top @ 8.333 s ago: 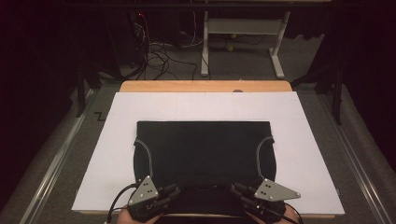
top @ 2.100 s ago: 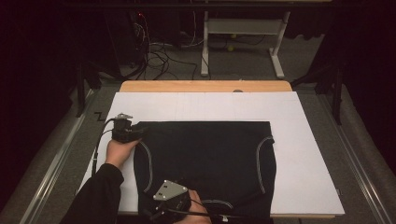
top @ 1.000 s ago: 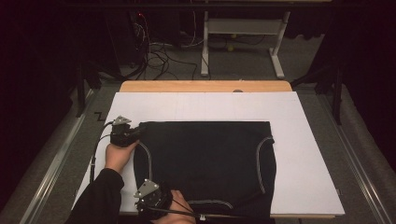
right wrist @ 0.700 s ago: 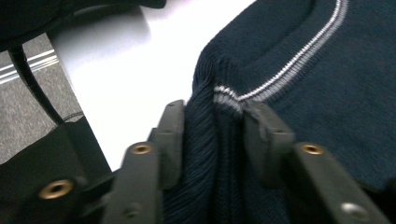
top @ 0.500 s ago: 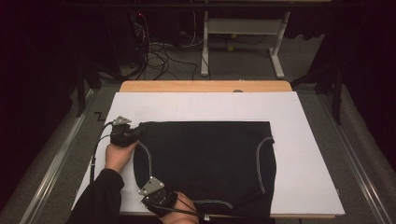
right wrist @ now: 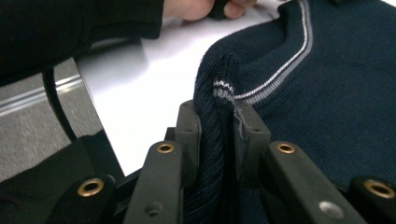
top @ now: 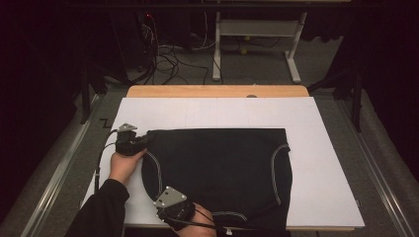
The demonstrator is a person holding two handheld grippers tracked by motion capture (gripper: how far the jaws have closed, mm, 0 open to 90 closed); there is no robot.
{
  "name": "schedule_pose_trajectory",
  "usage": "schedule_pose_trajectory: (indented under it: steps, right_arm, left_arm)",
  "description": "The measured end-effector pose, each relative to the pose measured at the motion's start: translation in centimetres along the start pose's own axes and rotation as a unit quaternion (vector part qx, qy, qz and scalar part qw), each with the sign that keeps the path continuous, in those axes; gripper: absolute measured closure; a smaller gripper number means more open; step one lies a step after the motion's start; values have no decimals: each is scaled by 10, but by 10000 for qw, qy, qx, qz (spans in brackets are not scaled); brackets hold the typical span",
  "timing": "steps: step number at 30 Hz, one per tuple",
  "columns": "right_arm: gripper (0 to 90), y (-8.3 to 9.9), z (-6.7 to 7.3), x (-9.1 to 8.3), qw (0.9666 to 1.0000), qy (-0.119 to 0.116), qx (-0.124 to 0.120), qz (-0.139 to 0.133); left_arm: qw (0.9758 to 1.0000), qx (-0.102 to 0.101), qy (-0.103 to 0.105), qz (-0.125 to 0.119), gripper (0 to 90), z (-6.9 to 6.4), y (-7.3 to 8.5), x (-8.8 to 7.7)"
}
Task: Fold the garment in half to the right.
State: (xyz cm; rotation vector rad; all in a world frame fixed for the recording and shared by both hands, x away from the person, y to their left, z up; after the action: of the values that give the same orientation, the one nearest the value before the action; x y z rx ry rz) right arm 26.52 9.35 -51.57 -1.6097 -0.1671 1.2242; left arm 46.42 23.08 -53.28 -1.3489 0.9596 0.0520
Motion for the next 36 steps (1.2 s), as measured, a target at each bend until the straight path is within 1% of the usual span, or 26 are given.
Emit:
schedule_pose_trajectory:
  steps: [2, 4, 6, 7, 8, 10, 11, 13, 14, 15, 17, 19, 20, 21, 22, 24, 27, 29, 33, 36]
  right_arm:
    - [751, -3, 0, -4, 10000, -37, -4, -92]
    - [751, -5, 0, -8, 9999, -50, -24, -164]
    - [751, -7, -1, -12, 9997, -74, -48, -226]
    - [751, -8, -2, -15, 9996, -79, -56, -257]
    - [751, -9, -3, -18, 9995, -90, -61, -293]
    - [751, -11, -5, -23, 9992, -106, -76, -367]
    - [751, -12, -5, -26, 9990, -113, -76, -414]
    - [751, -15, -7, -33, 9986, -132, -68, -512]
    - [751, -16, -8, -36, 9984, -137, -61, -550]
    - [751, -18, -8, -39, 9981, -155, -59, -590]
    - [751, -21, -11, -44, 9976, -184, -42, -671]
    - [751, -24, -13, -48, 9970, -205, -51, -745]
    - [751, -25, -14, -50, 9968, -214, -34, -765]
    - [751, -27, -14, -52, 9966, -220, -37, -795]
    - [751, -28, -14, -54, 9963, -230, -37, -833]
    - [751, -30, -14, -57, 9958, -242, -36, -880]
    - [751, -34, -14, -62, 9951, -254, -16, -959]
    - [751, -36, -14, -64, 9946, -265, -10, -1000]
    - [752, -44, -15, -68, 9936, -279, -19, -1094]
    - [751, -49, -15, -70, 9931, -262, -20, -1142]
  left_arm:
    - [9998, -72, -141, 83, 771, -2, 0, 0]
    - [9996, -147, -251, 18, 773, -5, -2, -1]
    - [9993, -113, -347, -26, 773, -9, -6, -3]
    - [9992, -132, -371, -51, 774, -10, -9, -5]
    - [9991, -205, -356, -93, 774, -11, -11, -7]
    - [9984, -474, -222, -215, 774, -12, -17, -12]
    - [9984, -493, -213, -157, 774, -13, -20, -15]
    - [9990, -294, -333, -78, 774, -16, -27, -19]
    - [9989, -252, -401, -60, 774, -17, -31, -21]
    - [9989, -226, -396, -88, 775, -18, -35, -22]
    - [9993, -147, -310, -170, 780, -23, -43, -23]
    - [9990, -74, -375, -217, 780, -26, -50, -26]
    - [9991, -129, -341, -224, 780, -27, -52, -28]
    - [9990, -159, -371, -206, 780, -28, -55, -30]
    - [9987, -109, -446, -239, 780, -28, -58, -32]
    - [9977, -65, -524, -431, 782, -31, -68, -37]
    - [9965, 83, -632, -541, 786, -38, -81, -43]
    - [9959, 70, -663, -617, 791, -41, -88, -45]
    - [9948, 108, -702, -729, 793, -43, -96, -46]
    - [9948, 91, -719, -719, 794, -40, -96, -46]
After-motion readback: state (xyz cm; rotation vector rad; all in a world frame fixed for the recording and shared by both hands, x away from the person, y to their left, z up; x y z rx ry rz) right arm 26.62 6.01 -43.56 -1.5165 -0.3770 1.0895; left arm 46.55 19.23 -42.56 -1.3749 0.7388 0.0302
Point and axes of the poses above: each handheld gripper's, and its own axes: x roughly forward along the jaws, y roughly out of its underside, z roughly to its left, the point moved 8 cm from there along x, roughly forward along the jaws, and after that the axes turned 11 degrees about x, right-handed, at the moved point
